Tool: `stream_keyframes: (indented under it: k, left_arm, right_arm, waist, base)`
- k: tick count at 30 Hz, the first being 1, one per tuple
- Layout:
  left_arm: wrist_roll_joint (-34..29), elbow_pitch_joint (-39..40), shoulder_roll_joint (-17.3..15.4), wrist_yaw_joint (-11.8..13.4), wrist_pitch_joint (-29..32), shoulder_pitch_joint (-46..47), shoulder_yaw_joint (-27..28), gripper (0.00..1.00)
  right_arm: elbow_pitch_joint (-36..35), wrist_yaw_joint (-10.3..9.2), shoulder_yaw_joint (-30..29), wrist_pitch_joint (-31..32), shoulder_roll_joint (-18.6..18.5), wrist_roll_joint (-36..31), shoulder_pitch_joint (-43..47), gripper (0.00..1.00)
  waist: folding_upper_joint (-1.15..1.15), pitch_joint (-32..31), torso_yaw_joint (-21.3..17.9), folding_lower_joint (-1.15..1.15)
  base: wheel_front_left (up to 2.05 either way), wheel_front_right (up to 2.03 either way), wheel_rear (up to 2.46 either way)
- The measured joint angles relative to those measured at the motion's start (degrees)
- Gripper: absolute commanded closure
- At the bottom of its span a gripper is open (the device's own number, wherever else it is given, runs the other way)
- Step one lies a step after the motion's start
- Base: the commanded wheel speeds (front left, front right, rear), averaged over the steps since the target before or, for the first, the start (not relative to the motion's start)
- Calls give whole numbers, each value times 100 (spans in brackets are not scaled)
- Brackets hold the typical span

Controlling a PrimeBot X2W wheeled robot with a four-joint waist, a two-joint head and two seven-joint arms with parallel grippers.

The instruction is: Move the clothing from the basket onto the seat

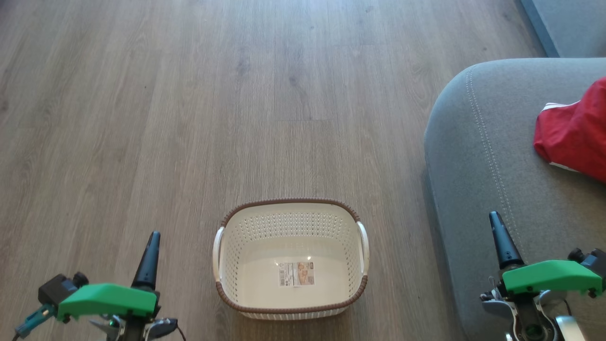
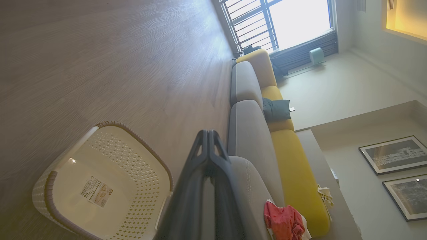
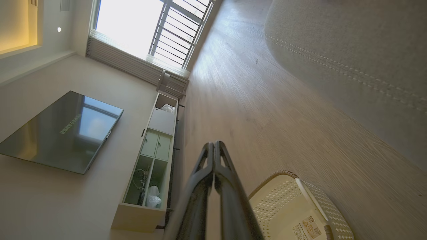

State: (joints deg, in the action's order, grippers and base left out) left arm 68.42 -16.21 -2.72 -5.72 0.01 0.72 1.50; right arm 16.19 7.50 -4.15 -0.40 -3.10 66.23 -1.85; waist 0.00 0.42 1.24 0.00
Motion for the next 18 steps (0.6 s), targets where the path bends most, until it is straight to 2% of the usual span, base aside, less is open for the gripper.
stream_keyframes:
  k: [18]
  left_arm:
    - [1110,13,10,-66,303,92,107,100]
  right_arm:
    - [0,0,-137,301,0,1236,-27,100]
  waist:
    - [-1,-12,-60,0]
  base:
    - [0,0,0]
